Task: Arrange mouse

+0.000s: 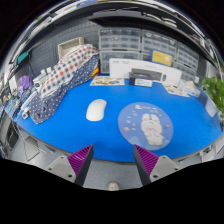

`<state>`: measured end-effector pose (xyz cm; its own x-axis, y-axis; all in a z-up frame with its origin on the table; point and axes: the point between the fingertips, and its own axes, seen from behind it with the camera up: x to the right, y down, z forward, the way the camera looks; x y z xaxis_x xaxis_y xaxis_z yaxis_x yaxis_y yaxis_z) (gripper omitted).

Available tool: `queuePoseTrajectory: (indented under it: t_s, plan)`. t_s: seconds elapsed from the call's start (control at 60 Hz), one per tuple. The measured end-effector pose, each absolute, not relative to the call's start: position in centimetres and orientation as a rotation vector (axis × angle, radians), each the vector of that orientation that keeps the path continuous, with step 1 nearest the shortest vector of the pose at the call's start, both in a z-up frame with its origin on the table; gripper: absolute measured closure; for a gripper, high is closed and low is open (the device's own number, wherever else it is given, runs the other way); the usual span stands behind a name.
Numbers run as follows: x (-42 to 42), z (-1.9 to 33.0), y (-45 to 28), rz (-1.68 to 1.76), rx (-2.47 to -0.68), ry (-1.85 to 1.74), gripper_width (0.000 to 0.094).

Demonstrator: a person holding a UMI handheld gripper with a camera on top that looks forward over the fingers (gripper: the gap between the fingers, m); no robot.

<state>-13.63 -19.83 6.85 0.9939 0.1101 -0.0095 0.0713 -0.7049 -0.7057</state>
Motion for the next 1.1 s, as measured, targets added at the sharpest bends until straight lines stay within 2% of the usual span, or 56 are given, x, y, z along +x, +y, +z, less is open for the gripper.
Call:
queuePoseTrajectory:
  t_s: [0.067, 0.183, 0.483, 0.6, 0.633, 0.65, 0.667, 0.7, 0.783, 0.833, 0.85, 0.867, 0.883, 0.9, 0.917, 0.933, 1.1]
  plan:
    - [-15.3, 5.6, -18.4, 0.083, -2.366, -0.121, 0.013]
    - [-16.4, 5.3, -16.1, 0.082, -2.38, -0.124, 0.013]
    - [-14.0, 4.6, -8.7, 0.028, -2.394, -0.065, 0.0136]
    - [-12.8, 4.0, -7.4, -0.022, -2.413, -0.058, 0.0206]
    - [-12.9, 4.1, -6.8, -0.006, -2.401, -0.056, 0.0263]
    - [-12.9, 4.1, -6.8, -0.008, -2.404, -0.048, 0.0325]
    - [-12.8, 4.1, -6.7, -0.003, -2.408, -0.044, 0.0338]
    - [-12.8, 4.4, -6.6, 0.002, -2.408, -0.04, 0.0437]
    - [-13.0, 4.7, -6.7, -0.004, -2.409, -0.038, 0.046]
    - [-14.7, 4.3, -6.2, -0.008, -2.393, -0.041, 0.0509]
    - [-14.7, 4.3, -6.2, -0.009, -2.393, -0.046, 0.0491]
    - [-14.6, 4.3, -6.2, -0.011, -2.393, -0.051, 0.0557]
    - [-14.7, 4.2, -6.3, -0.012, -2.398, -0.059, 0.0566]
    - [-13.9, 4.9, -6.5, -0.014, -2.397, -0.063, 0.0569]
    - [-14.5, 4.2, -6.3, -0.008, -2.4, -0.064, 0.0529]
    - [-14.5, 4.3, -6.2, -0.008, -2.397, -0.067, 0.0593]
    - [-14.9, 4.3, -6.8, 0.015, -2.437, -0.115, 0.0597]
